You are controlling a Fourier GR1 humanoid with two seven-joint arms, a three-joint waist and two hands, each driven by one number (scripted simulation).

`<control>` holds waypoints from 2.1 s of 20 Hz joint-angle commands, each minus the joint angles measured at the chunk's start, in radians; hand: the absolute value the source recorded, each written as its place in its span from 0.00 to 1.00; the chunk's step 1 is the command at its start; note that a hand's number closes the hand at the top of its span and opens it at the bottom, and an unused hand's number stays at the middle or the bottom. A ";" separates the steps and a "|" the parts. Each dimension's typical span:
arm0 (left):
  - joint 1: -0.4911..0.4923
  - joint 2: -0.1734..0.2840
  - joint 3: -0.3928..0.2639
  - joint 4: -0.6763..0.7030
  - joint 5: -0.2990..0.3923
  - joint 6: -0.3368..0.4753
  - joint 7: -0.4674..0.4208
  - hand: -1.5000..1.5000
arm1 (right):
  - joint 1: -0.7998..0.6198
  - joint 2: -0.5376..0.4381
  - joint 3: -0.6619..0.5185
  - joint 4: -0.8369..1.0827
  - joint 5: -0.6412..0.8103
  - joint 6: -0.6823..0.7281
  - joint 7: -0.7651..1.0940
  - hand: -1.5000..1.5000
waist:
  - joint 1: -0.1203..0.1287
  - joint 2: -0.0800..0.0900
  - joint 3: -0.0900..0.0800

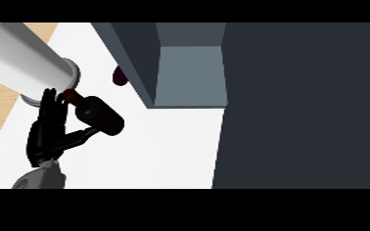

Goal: Pick up the wine, place it into the cabinet and close the cabinet

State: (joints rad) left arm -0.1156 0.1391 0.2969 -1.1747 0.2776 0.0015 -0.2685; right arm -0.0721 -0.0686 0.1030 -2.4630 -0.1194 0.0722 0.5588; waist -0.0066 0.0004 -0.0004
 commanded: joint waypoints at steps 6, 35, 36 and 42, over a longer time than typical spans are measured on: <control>-0.058 -0.009 0.021 0.322 0.003 -0.094 -0.222 0.00 | 0.083 -0.005 -0.029 -0.095 -0.080 0.047 -0.019 0.00 | -0.003 0.000 0.000; -0.371 0.010 0.069 0.910 0.032 -0.263 -0.580 0.00 | -0.013 0.025 0.045 -0.090 0.006 -0.002 0.079 0.00 | -0.006 0.002 -0.001; -0.351 0.065 0.073 0.972 0.013 -0.312 -0.625 0.00 | -0.011 0.051 0.103 -0.074 0.057 -0.020 0.068 0.00 | -0.014 0.006 -0.002; -0.393 0.004 0.094 0.950 0.053 -0.246 -0.631 1.00 | 0.010 0.009 0.022 -0.110 -0.040 0.019 0.094 0.00 | -0.010 0.003 -0.001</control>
State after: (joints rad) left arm -0.4998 0.1583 0.3834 -0.2319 0.3184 -0.2422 -0.8700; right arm -0.1241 -0.0466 0.1337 -2.4654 -0.0958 0.0741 0.6200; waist -0.0159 0.0041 -0.0017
